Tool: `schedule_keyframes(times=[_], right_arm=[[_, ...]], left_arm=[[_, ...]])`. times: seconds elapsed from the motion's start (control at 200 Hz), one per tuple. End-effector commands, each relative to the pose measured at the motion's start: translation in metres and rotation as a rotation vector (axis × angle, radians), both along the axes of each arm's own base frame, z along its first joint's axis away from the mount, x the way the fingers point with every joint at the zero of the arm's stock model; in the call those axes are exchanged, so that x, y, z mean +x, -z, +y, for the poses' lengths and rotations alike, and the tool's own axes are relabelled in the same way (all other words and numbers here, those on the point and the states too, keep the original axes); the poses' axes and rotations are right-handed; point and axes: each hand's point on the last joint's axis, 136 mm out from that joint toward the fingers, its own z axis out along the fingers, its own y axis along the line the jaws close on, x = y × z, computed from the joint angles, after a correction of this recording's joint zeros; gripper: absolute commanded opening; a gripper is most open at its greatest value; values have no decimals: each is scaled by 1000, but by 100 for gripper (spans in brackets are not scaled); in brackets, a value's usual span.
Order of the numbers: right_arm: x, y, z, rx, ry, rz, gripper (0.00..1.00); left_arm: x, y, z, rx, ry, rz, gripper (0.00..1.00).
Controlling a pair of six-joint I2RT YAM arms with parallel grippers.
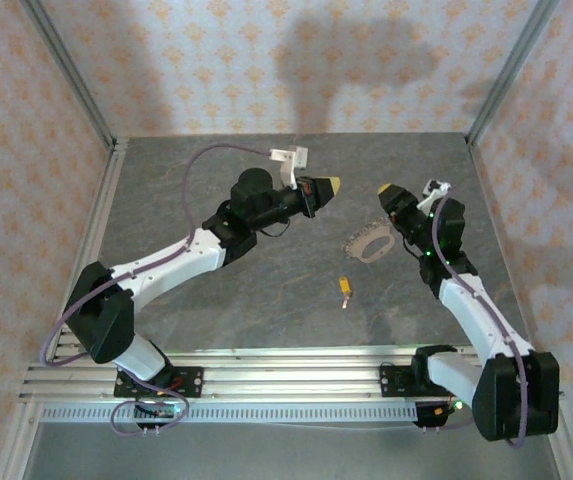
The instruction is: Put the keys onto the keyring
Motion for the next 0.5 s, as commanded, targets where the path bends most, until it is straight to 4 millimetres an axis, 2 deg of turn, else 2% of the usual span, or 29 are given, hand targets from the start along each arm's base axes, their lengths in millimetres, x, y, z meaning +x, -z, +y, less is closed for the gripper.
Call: schedule_keyframes(times=[0.0, 0.105, 0.145, 0.29, 0.495], right_arm=[[7, 43, -25, -75, 99, 126, 45], [9, 72, -39, -139, 136, 230, 45], [10, 88, -45, -170, 147, 281, 45], [16, 124, -64, -211, 172, 403, 45], [35, 155, -77, -212, 157, 492, 45]], left_arm=[[18, 18, 6, 25, -88, 33, 4], [29, 36, -2, 37, -100, 72, 8], [33, 42, -5, 39, -102, 87, 11], [42, 54, -14, 29, -96, 119, 25], [51, 63, -25, 20, -84, 143, 38]])
